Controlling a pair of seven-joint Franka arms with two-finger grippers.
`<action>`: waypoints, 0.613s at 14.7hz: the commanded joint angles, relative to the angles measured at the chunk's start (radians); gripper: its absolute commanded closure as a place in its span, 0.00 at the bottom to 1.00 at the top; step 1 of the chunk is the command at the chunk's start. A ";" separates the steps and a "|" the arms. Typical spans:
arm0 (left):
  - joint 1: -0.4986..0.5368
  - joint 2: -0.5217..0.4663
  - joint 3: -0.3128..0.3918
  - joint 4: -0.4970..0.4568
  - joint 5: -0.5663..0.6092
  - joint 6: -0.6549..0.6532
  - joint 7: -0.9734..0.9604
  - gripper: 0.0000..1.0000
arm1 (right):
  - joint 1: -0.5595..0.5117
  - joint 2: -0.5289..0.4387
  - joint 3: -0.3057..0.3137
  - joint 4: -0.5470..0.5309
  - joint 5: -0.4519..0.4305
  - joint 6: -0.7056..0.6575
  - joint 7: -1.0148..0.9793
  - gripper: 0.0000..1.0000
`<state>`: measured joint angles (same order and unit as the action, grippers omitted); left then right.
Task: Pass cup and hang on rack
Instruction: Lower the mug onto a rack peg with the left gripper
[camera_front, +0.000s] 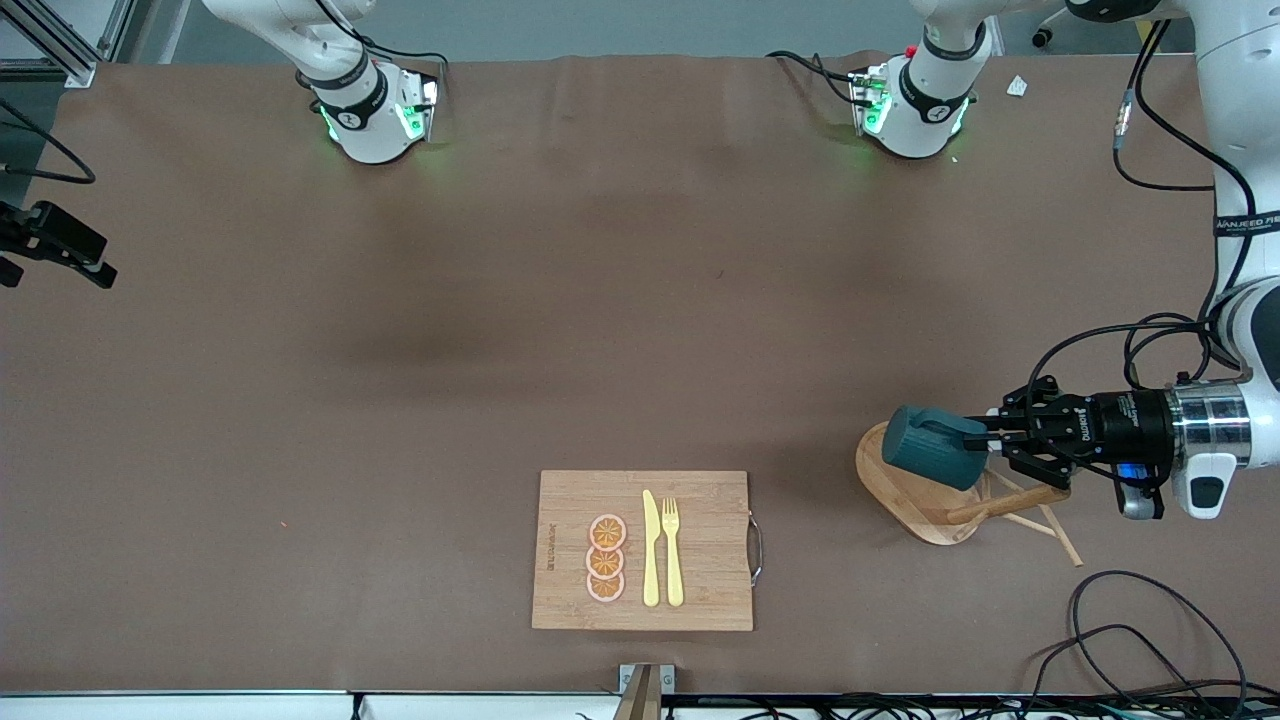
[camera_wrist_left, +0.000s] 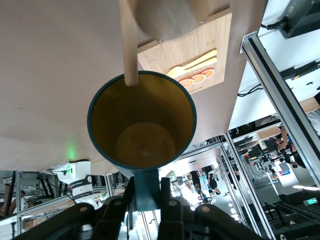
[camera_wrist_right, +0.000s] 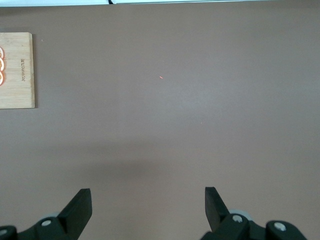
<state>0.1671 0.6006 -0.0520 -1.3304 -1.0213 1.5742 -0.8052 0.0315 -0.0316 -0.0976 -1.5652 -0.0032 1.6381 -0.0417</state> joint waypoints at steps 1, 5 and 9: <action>0.023 0.005 -0.009 0.011 -0.017 -0.017 -0.002 1.00 | -0.021 -0.008 0.013 0.001 -0.004 -0.007 -0.014 0.00; 0.063 0.027 -0.009 0.014 -0.020 -0.039 0.011 1.00 | -0.021 -0.008 0.013 0.001 -0.004 -0.009 -0.015 0.00; 0.065 0.048 -0.009 0.020 -0.020 -0.037 0.006 1.00 | -0.022 -0.008 0.013 0.001 -0.004 -0.007 -0.021 0.00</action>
<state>0.2274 0.6302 -0.0524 -1.3303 -1.0214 1.5527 -0.8049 0.0315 -0.0316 -0.0978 -1.5652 -0.0033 1.6376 -0.0448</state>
